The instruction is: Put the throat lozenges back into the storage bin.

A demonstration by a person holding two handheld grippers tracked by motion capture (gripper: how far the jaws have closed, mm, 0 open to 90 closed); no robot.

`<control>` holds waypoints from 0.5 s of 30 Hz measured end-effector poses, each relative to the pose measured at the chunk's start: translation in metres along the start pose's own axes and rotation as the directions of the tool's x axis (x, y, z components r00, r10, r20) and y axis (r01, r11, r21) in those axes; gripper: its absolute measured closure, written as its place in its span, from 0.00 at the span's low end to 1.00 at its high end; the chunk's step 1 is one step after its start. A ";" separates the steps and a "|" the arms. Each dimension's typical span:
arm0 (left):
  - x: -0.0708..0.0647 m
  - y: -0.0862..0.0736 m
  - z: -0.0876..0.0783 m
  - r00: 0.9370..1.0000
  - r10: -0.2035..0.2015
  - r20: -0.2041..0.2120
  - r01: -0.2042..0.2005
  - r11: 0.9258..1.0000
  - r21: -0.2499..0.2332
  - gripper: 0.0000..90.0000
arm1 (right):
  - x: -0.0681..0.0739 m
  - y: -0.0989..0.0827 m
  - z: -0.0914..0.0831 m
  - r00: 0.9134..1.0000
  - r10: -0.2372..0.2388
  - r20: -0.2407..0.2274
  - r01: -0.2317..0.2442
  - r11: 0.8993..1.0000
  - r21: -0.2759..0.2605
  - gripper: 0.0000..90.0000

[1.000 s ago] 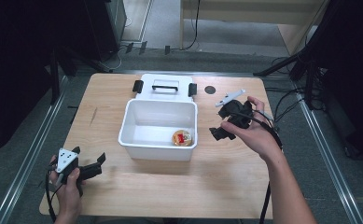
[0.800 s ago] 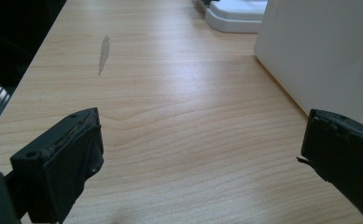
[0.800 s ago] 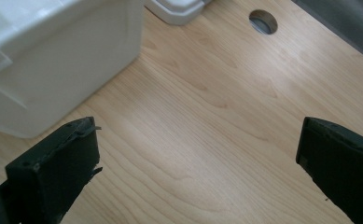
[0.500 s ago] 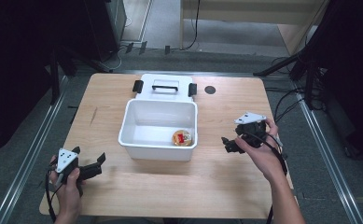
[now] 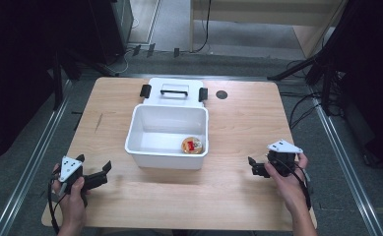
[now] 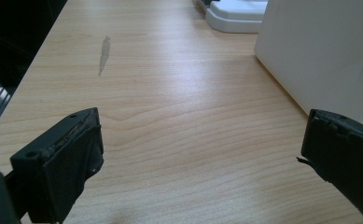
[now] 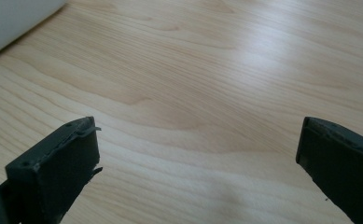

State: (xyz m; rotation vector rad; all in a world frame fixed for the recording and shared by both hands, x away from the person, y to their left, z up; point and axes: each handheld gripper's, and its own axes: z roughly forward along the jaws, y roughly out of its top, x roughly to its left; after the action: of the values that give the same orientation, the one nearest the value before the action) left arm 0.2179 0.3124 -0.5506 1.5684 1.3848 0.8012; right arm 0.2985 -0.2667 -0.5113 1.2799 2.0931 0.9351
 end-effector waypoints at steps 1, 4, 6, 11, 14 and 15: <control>0.000 0.000 0.000 1.000 0.000 0.001 0.000 1.000 -0.001 0.00 | -0.003 -0.005 -0.002 1.000 0.017 0.005 -0.016 1.000 -0.009 0.00; 0.000 0.000 0.000 1.000 -0.001 0.001 0.001 1.000 -0.001 0.00 | -0.008 -0.017 -0.006 0.999 0.038 0.013 -0.038 0.999 -0.024 0.00; 0.000 0.000 0.000 1.000 -0.001 0.000 0.001 1.000 0.001 0.00 | -0.011 -0.026 -0.009 0.999 0.047 0.020 -0.046 0.999 -0.021 0.00; 0.000 0.000 0.000 1.000 0.000 -0.001 0.000 1.000 -0.001 0.00 | -0.018 -0.043 -0.015 0.997 0.068 0.035 -0.067 0.998 -0.020 0.00; 0.000 0.000 0.000 1.000 0.001 -0.003 -0.001 1.000 -0.001 0.00 | -0.024 -0.055 -0.022 0.994 0.101 0.040 -0.100 0.995 -0.023 0.00; -0.001 0.000 0.000 1.000 0.002 -0.003 -0.002 1.000 0.000 0.00 | -0.027 -0.061 -0.026 0.993 0.113 0.046 -0.111 0.993 -0.028 0.00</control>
State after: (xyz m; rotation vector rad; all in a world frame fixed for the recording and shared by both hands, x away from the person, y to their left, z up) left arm 0.2181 0.3118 -0.5506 1.5693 1.3857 0.8056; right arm 0.2577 -0.3180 -0.5397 1.4051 1.9845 0.9660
